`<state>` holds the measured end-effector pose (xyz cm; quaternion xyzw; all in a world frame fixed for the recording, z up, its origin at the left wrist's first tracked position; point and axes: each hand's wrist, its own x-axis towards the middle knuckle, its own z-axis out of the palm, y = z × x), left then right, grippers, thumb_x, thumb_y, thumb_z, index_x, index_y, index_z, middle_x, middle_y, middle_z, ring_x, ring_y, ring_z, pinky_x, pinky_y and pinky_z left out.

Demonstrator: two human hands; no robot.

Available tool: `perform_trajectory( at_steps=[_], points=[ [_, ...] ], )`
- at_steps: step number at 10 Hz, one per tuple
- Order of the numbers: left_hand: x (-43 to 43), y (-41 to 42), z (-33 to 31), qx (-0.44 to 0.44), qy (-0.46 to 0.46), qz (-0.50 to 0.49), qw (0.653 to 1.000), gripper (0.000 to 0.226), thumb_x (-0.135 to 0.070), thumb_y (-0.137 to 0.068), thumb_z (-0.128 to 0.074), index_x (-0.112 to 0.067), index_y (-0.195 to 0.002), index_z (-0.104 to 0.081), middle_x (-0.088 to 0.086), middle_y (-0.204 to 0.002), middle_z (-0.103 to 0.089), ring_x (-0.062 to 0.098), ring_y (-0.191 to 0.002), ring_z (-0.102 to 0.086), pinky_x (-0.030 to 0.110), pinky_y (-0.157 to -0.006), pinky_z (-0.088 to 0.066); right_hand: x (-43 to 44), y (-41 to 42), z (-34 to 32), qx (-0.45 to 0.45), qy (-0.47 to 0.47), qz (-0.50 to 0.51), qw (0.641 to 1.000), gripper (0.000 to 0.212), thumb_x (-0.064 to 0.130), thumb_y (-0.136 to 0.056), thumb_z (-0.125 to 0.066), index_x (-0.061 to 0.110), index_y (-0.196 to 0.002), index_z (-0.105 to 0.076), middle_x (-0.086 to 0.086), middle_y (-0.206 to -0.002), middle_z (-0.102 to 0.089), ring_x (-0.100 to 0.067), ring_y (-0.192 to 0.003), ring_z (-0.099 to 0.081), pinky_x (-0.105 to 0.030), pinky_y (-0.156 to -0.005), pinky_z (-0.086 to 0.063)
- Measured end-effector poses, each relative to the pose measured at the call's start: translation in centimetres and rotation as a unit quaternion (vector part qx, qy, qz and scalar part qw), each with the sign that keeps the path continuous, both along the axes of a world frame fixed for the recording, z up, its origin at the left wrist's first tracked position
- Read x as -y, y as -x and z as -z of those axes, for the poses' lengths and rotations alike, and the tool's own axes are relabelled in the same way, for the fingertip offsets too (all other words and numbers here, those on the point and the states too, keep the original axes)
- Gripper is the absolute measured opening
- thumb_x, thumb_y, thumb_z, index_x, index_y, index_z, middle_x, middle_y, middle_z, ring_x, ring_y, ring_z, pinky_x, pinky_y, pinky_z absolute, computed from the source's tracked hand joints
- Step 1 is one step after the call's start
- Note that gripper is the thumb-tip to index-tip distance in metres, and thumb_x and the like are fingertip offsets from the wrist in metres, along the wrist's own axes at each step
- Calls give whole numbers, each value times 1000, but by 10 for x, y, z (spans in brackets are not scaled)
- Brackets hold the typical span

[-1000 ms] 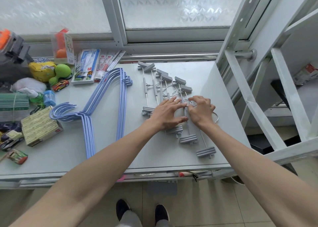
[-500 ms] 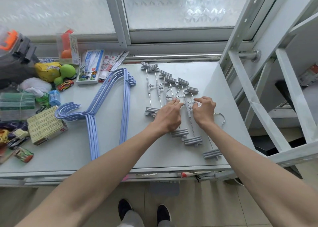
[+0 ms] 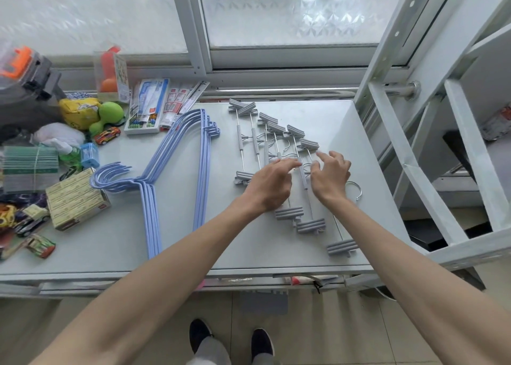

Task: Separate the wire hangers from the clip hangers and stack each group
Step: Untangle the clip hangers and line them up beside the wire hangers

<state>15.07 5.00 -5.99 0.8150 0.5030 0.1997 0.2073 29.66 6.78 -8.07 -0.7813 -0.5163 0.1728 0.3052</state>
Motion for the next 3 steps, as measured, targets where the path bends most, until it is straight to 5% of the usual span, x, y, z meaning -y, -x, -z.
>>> perform_trajectory(
  at_steps=[1, 2, 3],
  points=[
    [17, 9, -26, 112, -48, -46, 991, 37, -5, -92, -50, -17, -124, -64, -2, -135, -59, 13, -128, -53, 35, -102, -46, 17, 9, -36, -66, -141, 30, 987, 35, -2, -82, -44, 10, -98, -73, -11, -104, -69, -29, -102, -61, -31, -88, -41],
    [52, 27, -67, 285, -139, -129, 939, 28, 3, -92, -52, -9, -109, -71, 2, -117, -70, 9, -113, -64, 25, -98, -49, 47, 21, -90, -168, -251, 5, 953, 34, -6, -70, -43, 12, -70, -72, -3, -62, -67, -28, -60, -63, -36, -58, -47],
    [95, 51, -107, 391, -224, -222, 865, 20, 4, -94, -51, 0, -97, -70, 10, -95, -73, -1, -90, -67, 31, -83, -54, 90, 18, -143, -233, -381, -12, 895, 31, -13, -66, -42, 5, -65, -67, -7, -51, -61, -26, -51, -58, -34, -49, -42]
  ],
)
